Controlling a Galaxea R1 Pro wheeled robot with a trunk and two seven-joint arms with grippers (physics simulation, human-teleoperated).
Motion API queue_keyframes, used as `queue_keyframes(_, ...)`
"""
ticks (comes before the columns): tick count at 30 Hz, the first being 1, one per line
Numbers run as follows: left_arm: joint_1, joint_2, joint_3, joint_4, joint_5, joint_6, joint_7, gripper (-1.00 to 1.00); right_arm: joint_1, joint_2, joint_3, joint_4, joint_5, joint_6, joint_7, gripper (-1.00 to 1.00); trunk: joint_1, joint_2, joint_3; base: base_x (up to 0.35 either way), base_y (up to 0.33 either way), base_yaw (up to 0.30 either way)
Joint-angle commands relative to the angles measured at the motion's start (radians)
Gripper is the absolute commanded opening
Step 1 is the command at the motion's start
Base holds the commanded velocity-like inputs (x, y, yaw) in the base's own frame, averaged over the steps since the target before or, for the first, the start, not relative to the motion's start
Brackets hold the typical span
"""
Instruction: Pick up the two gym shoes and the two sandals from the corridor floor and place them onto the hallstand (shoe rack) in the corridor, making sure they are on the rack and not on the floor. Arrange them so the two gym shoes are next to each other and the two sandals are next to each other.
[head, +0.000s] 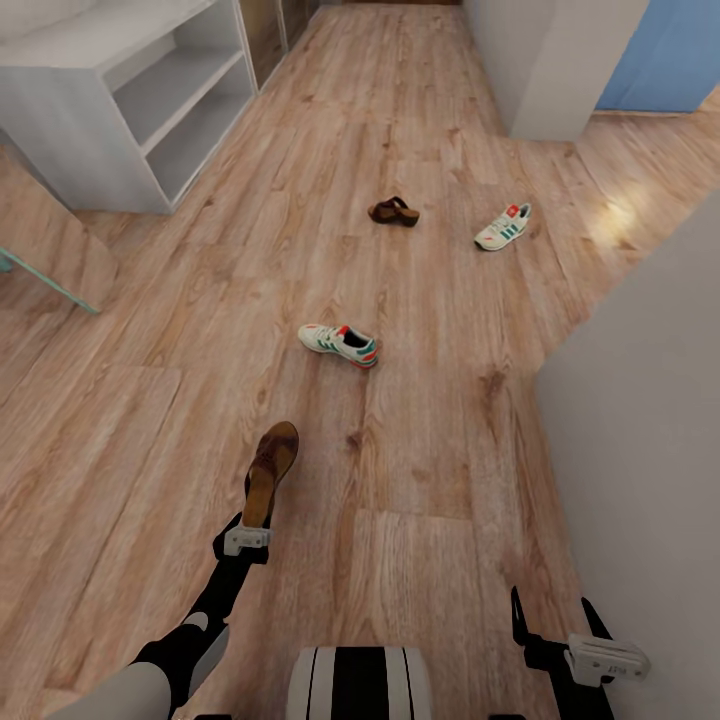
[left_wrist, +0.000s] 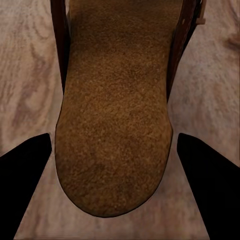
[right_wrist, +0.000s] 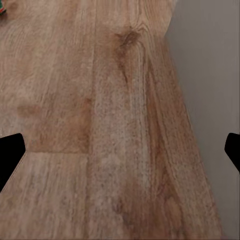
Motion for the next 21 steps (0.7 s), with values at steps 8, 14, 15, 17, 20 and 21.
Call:
queue_keyframes(8, 0.000, 0.000, 0.000, 0.000, 0.000, 0.000, -0.001, -1.00, 0.000, 0.000, 0.000, 0.000, 0.000, 0.000, 0.000, 1.00, 0.000, 0.000, 0.005, 0.000, 0.000, 0.081)
queue_keyframes(14, 0.000, 0.000, 0.000, 0.000, 0.000, 0.000, -0.001, -1.00, 0.000, 0.000, 0.000, 0.000, 0.000, 0.000, 0.000, 1.00, 0.000, 0.000, 0.006, 0.000, 0.000, 0.024)
queue_keyframes(15, 0.000, 0.000, 0.000, 0.000, 0.000, 0.000, -0.001, -1.00, 0.000, 0.000, 0.000, 0.000, 0.000, 0.000, 0.000, 1.00, 0.000, 0.000, 0.006, 0.000, 0.000, 0.012)
queue_keyframes(17, 0.000, 0.000, 0.000, 0.000, 0.000, 0.000, -0.001, -1.00, 0.000, 0.000, -0.001, 0.000, 0.000, 0.000, 0.000, 1.00, 0.000, 0.000, 0.006, 0.000, 0.000, 0.011)
queue_keyframes(20, 0.000, 0.000, 0.000, 0.000, 0.000, 0.000, -0.001, -1.00, 0.000, 0.000, -0.001, 0.000, 0.000, 0.000, 0.000, 1.00, 0.000, 0.000, 0.006, 0.000, 0.000, 0.007)
queue_keyframes(21, 0.000, 0.000, 0.000, 0.000, 0.000, 0.000, -0.001, -1.00, 0.000, 0.000, -0.001, 0.000, 0.000, 0.000, 0.000, 1.00, 0.000, 0.000, 0.006, 0.000, 0.000, 0.005)
